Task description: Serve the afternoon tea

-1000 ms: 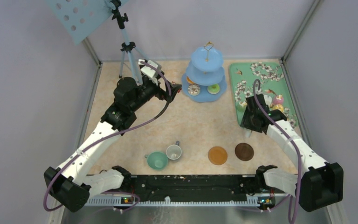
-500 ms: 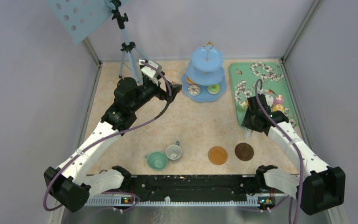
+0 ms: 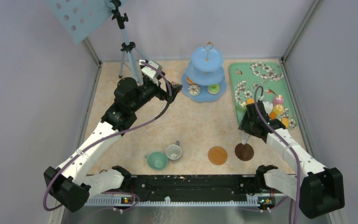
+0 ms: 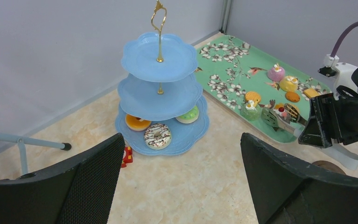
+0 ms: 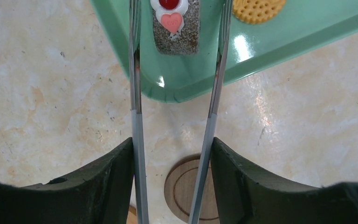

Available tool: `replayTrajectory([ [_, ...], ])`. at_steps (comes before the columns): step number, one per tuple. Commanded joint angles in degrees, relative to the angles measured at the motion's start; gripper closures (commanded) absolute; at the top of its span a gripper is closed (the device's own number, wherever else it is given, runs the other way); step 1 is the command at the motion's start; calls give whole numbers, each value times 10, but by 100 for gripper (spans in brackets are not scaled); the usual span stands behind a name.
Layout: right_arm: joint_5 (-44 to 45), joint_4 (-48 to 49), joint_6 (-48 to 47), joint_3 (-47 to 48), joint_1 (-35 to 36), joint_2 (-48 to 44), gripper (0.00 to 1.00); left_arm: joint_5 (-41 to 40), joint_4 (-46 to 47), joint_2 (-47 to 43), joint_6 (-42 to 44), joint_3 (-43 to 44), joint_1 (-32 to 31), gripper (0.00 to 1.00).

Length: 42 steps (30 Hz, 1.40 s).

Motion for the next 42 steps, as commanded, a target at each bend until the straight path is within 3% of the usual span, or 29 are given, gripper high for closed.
replayTrajectory([
  [1,12,52,11,-13,-3,-26,44,-5,29,-13,3,-6,-3,1],
  [4,13,53,8,-14,-2,-22,49,-5,29,-12,3,-6,-3,1],
  [10,15,31,6,-2,-2,-35,80,-8,29,-14,4,-7,-5,1],
  [16,18,-7,8,17,-2,-56,92,-7,29,-14,4,-7,-5,1],
  [22,8,-17,-35,65,-2,-74,92,-10,29,-13,5,-7,-6,1],
  [28,-71,59,-152,126,-2,-59,92,-10,28,-13,5,-7,-7,1],
  [36,-251,192,-185,240,-31,89,91,-16,28,-16,9,-9,-8,1],
  [42,-273,201,-181,332,-39,212,91,-23,28,-19,9,-10,-10,1],
])
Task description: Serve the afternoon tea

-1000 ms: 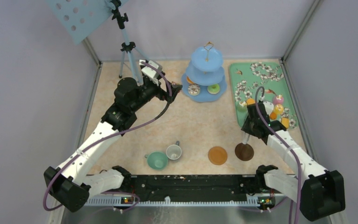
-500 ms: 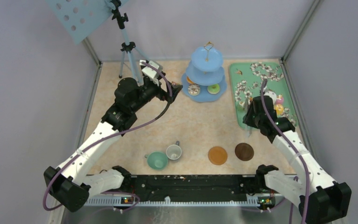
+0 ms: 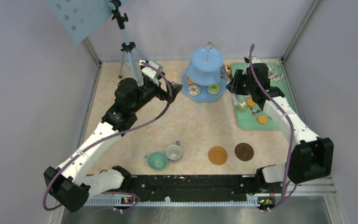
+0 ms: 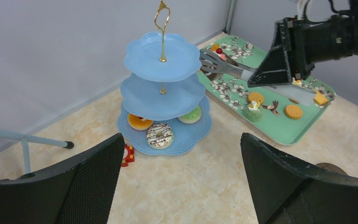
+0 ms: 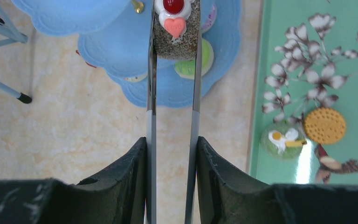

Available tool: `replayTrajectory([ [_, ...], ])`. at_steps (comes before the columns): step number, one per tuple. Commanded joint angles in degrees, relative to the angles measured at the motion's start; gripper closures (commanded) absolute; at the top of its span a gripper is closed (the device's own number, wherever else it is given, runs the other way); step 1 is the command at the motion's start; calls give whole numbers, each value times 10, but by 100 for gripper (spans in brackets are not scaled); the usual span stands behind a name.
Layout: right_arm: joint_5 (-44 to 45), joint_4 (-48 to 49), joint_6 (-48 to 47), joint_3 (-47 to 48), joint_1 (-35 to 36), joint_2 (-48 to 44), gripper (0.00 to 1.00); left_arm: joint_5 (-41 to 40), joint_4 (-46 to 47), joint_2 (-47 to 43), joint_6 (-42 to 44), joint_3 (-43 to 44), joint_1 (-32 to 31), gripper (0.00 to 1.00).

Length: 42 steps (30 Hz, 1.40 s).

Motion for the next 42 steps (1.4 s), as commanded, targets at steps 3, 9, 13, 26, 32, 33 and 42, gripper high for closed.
replayTrajectory([
  [3,-46,44,-16,101,-7,86,91,-8,28,-19,8,-9,-4,1],
  [9,-48,60,-30,114,-7,120,91,-6,28,-19,8,-8,-5,1],
  [13,-51,82,-39,119,-7,141,91,-5,29,-18,8,-8,-5,1],
  [26,-36,94,-65,183,-7,221,89,-11,28,-14,8,-9,-5,1],
  [32,-35,79,-70,195,-6,234,77,-9,28,-13,8,-10,-5,1],
  [33,-34,79,-69,193,-7,231,73,-9,28,-13,8,-9,-5,1],
  [42,-25,73,-70,172,-6,200,53,-6,29,-12,8,-10,-5,1],
])
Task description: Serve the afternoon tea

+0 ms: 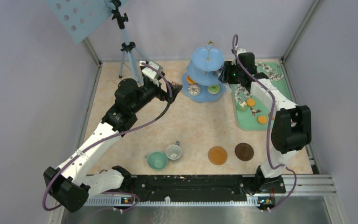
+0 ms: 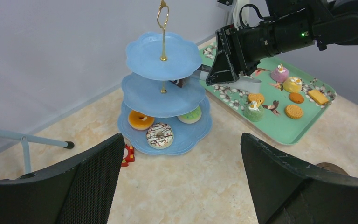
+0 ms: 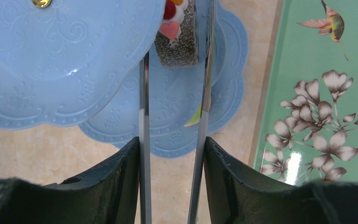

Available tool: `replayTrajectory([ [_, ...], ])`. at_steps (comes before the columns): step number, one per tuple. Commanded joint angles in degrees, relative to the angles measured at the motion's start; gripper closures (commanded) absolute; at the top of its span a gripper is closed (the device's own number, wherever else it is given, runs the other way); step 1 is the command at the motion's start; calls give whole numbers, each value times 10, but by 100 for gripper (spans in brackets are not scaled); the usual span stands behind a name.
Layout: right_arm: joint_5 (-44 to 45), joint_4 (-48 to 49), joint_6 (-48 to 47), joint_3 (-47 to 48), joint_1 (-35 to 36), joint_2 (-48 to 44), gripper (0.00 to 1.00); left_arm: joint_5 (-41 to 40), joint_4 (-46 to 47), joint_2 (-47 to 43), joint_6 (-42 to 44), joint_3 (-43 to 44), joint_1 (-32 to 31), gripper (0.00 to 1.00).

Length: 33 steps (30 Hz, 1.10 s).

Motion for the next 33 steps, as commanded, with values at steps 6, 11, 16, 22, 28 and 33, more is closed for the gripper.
replayTrajectory([
  [6,17,3,-10,9,-3,-54,51,-2,26,-9,6,-4,-2,1],
  [11,22,-3,-10,-15,-3,-98,51,2,27,-7,6,-4,-2,1],
  [16,36,-34,-16,-28,-3,-130,50,7,28,-7,5,-5,-2,1],
  [22,57,-74,-8,-94,-3,-201,50,7,28,-6,4,-5,-2,1],
  [28,124,-123,17,-202,-4,-314,50,12,29,-6,1,-5,-2,1],
  [33,204,-196,70,-262,-3,-387,51,14,29,-8,-1,-5,-3,1],
])
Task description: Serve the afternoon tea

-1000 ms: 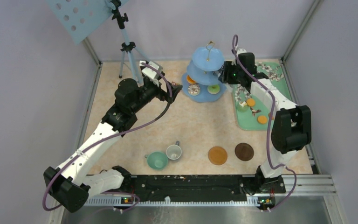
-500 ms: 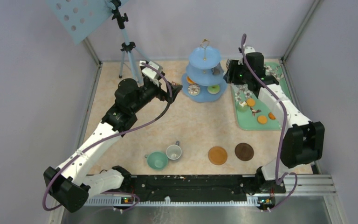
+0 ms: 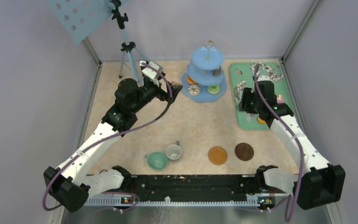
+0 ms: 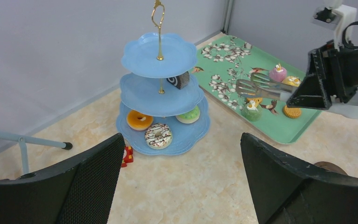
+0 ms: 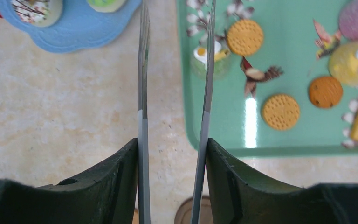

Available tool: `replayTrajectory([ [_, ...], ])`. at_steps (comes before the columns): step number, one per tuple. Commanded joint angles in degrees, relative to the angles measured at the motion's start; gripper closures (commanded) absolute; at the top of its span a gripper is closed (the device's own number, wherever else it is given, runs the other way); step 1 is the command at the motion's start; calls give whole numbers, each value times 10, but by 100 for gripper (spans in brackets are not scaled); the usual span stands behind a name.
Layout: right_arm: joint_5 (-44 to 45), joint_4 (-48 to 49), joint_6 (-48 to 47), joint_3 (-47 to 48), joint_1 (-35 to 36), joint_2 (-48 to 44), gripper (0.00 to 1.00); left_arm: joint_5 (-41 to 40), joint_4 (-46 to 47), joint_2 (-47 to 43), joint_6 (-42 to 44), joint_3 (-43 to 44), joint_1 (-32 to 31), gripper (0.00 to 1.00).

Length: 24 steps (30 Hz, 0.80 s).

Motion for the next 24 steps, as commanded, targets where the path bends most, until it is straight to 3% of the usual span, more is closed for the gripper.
replayTrajectory([
  [1,80,-53,66,-34,-4,-66,51,10,29,-8,-1,-4,-3,1],
  [24,74,-2,56,-61,-4,27,48,1,26,-1,5,-4,-4,1],
])
